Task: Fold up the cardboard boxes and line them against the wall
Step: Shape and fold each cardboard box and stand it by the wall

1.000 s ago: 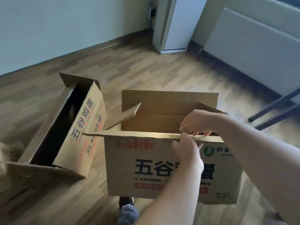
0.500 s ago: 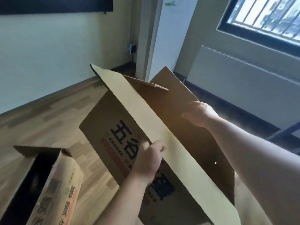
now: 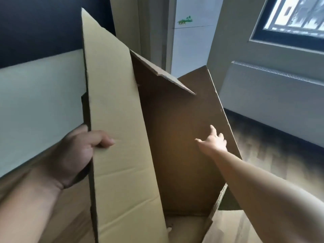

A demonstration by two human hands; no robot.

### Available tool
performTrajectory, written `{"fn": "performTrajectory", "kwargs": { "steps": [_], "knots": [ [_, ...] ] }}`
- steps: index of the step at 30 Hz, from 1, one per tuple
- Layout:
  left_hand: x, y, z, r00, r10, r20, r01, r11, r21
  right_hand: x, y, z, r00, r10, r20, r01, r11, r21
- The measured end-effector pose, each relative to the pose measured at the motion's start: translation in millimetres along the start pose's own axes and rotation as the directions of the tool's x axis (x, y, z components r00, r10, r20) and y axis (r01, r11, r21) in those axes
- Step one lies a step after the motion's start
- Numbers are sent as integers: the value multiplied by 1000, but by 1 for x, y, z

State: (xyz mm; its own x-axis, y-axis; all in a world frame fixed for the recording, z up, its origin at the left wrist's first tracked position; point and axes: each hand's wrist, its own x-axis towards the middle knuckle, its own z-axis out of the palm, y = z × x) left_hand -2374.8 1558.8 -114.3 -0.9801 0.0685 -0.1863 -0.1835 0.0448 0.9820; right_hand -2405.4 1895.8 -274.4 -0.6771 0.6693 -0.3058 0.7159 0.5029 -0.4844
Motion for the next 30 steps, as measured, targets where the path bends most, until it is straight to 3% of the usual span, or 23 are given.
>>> {"fn": "performTrajectory", "kwargs": {
  "steps": [5,10,17,22,30],
  "knots": [
    [123,25,12,999,38,-30,-39,999,-30,104,-87,0,969,11,-247,-47,989,-139],
    [267,35,14,1000,26,-8,-27,996,-85,233,-171,-24,937,133,-324,-160,985,-58],
    [442,36,26,998,-48,45,38,979,202,349,-271,-1,990,-93,-104,100,993,59],
    [578,-34,42,975,-149,-164,207,877,434,433,-350,73,971,-234,-36,237,966,105],
    [782,-135,90,853,-292,-433,494,719,489,616,-459,202,929,-360,85,351,930,105]
  ]
}}
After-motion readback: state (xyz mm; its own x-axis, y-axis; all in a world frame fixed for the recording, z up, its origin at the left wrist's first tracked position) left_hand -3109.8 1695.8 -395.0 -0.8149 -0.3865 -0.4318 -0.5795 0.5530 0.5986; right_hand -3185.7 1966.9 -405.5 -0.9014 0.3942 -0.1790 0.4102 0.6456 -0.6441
